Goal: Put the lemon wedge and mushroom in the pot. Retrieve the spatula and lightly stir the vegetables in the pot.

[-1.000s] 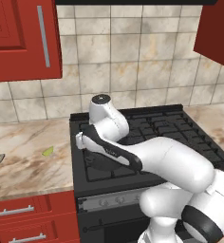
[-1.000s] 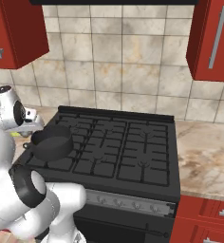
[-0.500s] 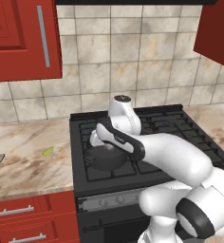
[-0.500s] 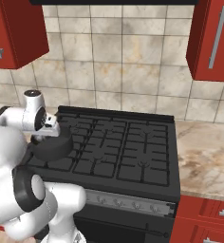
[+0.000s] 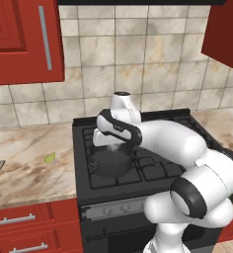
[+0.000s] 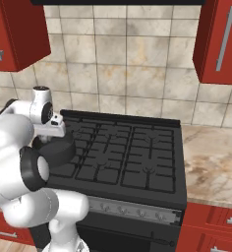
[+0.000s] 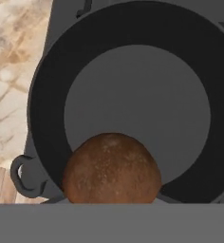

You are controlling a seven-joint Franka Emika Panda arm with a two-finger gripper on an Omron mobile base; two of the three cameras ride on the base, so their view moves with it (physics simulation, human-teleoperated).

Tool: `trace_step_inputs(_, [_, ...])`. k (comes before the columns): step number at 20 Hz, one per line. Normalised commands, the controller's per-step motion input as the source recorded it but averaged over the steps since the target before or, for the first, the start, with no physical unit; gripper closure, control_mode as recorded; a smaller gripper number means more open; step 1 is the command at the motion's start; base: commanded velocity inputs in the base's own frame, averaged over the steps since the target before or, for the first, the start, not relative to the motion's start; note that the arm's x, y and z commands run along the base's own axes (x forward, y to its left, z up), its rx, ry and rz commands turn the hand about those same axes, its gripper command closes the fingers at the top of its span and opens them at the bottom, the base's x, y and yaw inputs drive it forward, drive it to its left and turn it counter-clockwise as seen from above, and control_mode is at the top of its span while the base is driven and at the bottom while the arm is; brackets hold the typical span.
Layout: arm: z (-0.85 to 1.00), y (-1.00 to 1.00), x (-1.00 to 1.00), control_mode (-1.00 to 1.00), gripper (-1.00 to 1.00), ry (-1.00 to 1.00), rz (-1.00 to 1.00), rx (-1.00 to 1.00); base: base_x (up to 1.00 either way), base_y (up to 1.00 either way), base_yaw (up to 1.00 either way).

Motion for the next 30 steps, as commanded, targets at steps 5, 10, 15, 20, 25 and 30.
trace_step_inputs(5, [0.0, 0.0, 0.0, -1.0, 1.0, 0.0, 0.0, -0.09, 0.0, 0.0, 0.0])
trace_step_inputs(10, [-0.25, 0.0, 0.0, -1.0, 1.0, 0.0, 0.0, -0.09, 0.0, 0.0, 0.0])
trace_step_inputs(15, [-0.28, 0.0, 0.0, -1.0, 1.0, 0.0, 0.0, -0.03, 0.0, 0.0, 0.0])
trace_step_inputs(20, [-0.11, 0.0, 0.0, -1.0, 1.0, 0.0, 0.0, 0.0, 0.0, 0.0, 0.0])
trace_step_inputs(25, [-0.35, 0.0, 0.03, -1.0, 1.0, 0.01, 0.0, 0.0, 0.0, 0.0, 0.0])
trace_step_inputs(30, [-0.06, 0.0, 0.0, -1.0, 1.0, 0.01, 0.0, 0.0, 0.0, 0.0, 0.0])
